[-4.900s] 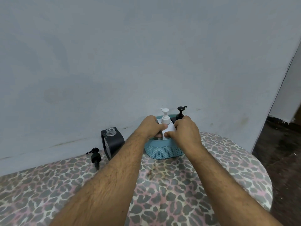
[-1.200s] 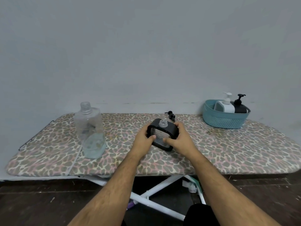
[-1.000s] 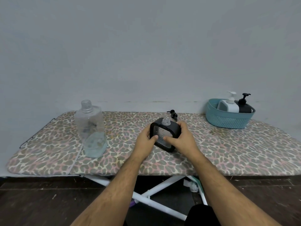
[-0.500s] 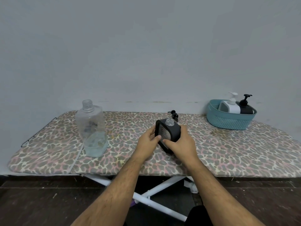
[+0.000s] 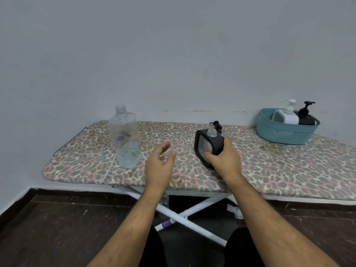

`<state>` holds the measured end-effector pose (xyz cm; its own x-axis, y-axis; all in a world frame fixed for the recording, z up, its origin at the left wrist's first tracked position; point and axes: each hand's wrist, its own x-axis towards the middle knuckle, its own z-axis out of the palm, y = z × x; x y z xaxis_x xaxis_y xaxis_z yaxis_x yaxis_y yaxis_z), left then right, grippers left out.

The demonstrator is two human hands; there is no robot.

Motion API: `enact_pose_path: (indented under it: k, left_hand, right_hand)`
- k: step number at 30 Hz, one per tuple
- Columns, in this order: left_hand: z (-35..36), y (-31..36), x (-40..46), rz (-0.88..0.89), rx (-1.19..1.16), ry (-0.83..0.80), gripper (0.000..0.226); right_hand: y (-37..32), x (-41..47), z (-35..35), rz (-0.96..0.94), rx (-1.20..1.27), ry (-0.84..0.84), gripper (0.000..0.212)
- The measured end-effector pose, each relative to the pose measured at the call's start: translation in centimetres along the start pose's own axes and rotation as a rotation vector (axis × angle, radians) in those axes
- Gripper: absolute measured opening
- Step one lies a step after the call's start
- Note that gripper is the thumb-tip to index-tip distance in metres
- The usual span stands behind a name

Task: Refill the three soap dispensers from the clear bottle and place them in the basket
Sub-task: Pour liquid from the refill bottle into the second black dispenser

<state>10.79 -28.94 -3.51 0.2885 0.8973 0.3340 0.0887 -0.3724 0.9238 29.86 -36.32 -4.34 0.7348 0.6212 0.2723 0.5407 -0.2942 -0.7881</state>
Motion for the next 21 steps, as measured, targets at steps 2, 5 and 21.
enact_pose_path:
  k: [2, 5, 21]
  left_hand:
    - [-2.0, 0.3, -0.6, 0.053, 0.038, 0.156, 0.034]
    - [-4.4, 0.8, -0.7, 0.123, 0.092, 0.321, 0.025]
    - [-8.3, -1.4, 5.0, -0.133, 0.108, 0.234, 0.105]
  right_hand:
    - [-0.2, 0.0, -0.1, 0.001, -0.01, -0.002, 0.066]
    - [-0.6, -0.1, -0.2, 0.004, -0.024, 0.0, 0.064]
    - [-0.6, -0.9, 0.2, -0.027, -0.008, 0.038, 0.059]
